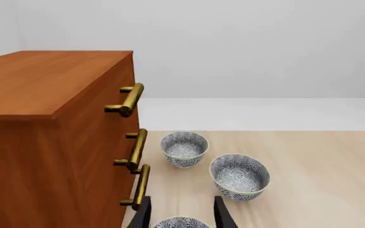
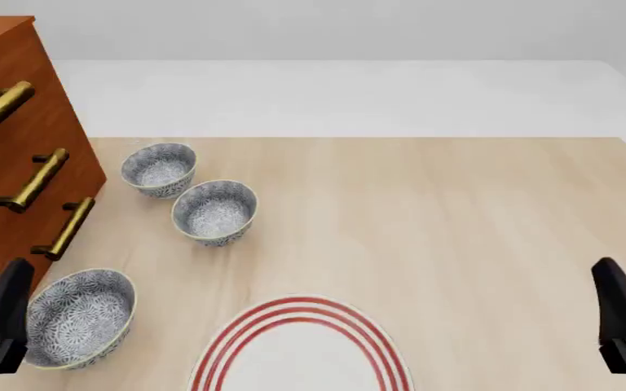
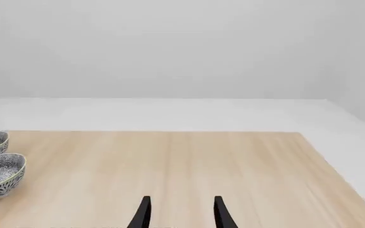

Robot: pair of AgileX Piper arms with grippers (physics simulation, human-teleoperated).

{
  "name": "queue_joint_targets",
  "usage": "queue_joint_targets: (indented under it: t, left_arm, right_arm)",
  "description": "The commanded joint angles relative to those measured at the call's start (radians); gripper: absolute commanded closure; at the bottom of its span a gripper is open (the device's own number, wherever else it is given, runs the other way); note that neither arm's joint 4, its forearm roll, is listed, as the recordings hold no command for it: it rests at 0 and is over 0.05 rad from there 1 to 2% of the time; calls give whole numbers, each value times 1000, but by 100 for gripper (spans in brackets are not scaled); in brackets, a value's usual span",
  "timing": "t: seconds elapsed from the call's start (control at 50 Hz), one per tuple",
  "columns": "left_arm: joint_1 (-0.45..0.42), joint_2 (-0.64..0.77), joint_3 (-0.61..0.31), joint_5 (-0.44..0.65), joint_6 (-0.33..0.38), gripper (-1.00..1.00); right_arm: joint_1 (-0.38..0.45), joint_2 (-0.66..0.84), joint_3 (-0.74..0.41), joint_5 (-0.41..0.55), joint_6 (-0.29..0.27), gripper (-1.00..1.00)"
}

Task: Pick up the bowl and put it in the middle on the plate.

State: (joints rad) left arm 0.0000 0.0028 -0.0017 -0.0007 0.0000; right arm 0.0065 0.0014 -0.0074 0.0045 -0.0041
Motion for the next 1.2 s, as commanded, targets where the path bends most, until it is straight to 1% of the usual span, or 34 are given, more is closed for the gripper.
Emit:
queue_joint_targets:
  t: [0.02,0.08,0.14,0.24,0.26,0.3,0.32,0.34,0.46,0.52,0.54,0.56,0.6,0.62,0.64,0.66,0.7,0.74,0.76,0.82,0.86,0.88,0.9,0.94,0.96,0.98,1.02,1.06,1.1,1.12,1.14,1.16,1.18,1.2]
  left_arm:
    - [0,4,-3,-1,0,-100]
    - [0,4,-3,-1,0,-100]
    - [0,4,-3,-1,0,-100]
    - [0,4,-3,-1,0,-100]
    - [0,4,-3,-1,0,-100]
    - [0,4,-3,-1,0,-100]
    - [0,4,-3,-1,0,-100]
    - [0,4,-3,-1,0,-100]
    - [0,4,-3,-1,0,-100]
    - [0,4,-3,-1,0,-100]
    - [0,4,-3,-1,0,-100]
    - [0,4,-3,-1,0,-100]
    - [0,4,-3,-1,0,-100]
    - [0,4,-3,-1,0,-100]
    - [0,4,-3,-1,0,-100]
    - [0,4,-3,-1,0,-100]
    - [0,4,-3,-1,0,-100]
    - [0,4,-3,-1,0,-100]
    - [0,4,-3,-1,0,-100]
    - [0,4,-3,-1,0,-100]
    - [0,4,-3,-1,0,-100]
    - [0,4,-3,-1,0,-100]
    - [0,4,-3,-1,0,-100]
    - [0,4,-3,-1,0,-100]
    - [0,4,-3,-1,0,-100]
    - [0,4,-3,-1,0,-100]
    - [0,4,-3,-1,0,-100]
    - [0,4,-3,-1,0,-100]
    - [0,4,-3,-1,0,-100]
    - [0,4,-3,-1,0,-100]
    - [0,4,-3,-1,0,-100]
    - [0,4,-3,-1,0,-100]
    - [0,4,-3,-1,0,-100]
    - [0,4,-3,-1,0,-100]
  right_arm:
    - [-22,2,-3,17,-5,-100]
    - [-21,10,2,12,17,-100]
    - [-17,12,6,4,0,-100]
    - [-4,31,4,-9,-4,-100]
    - [-7,26,2,-9,-21,-100]
    - [-3,42,-3,-17,-7,-100]
    - [6,41,-10,-14,-14,-100]
    - [14,45,-19,-12,-23,-100]
    - [9,100,-109,1,-12,-100]
    - [27,159,-164,3,-24,-100]
    - [27,193,-183,0,-43,-100]
    - [37,253,-212,-4,-45,-100]
    - [47,303,-261,11,-39,-100]
    - [63,324,-301,32,-19,-100]
    - [109,325,-346,59,0,-100]
    - [96,319,-374,78,-21,-100]
    - [133,334,-429,104,-14,-100]
    - [121,385,-485,123,-36,-100]
    - [142,443,-526,134,-79,-100]
    - [160,513,-628,176,-95,-100]
    - [151,550,-704,210,-132,-100]
    - [169,610,-755,239,-129,-100]
    - [201,636,-805,257,-85,-100]
    - [225,698,-867,286,-48,-100]
    - [232,713,-881,291,-43,-100]
    - [249,769,-913,300,-55,-100]
    - [282,837,-986,331,-20,-100]
    - [314,945,-1069,395,-6,-100]
    - [319,998,-1109,408,2,-100]
    - [350,1059,-1153,446,14,-100]
    - [372,1079,-1177,454,37,-100]
    - [413,1141,-1225,496,73,-100]
    - [436,1157,-1239,504,90,-100]
    - [420,1182,-1275,516,44,-100]
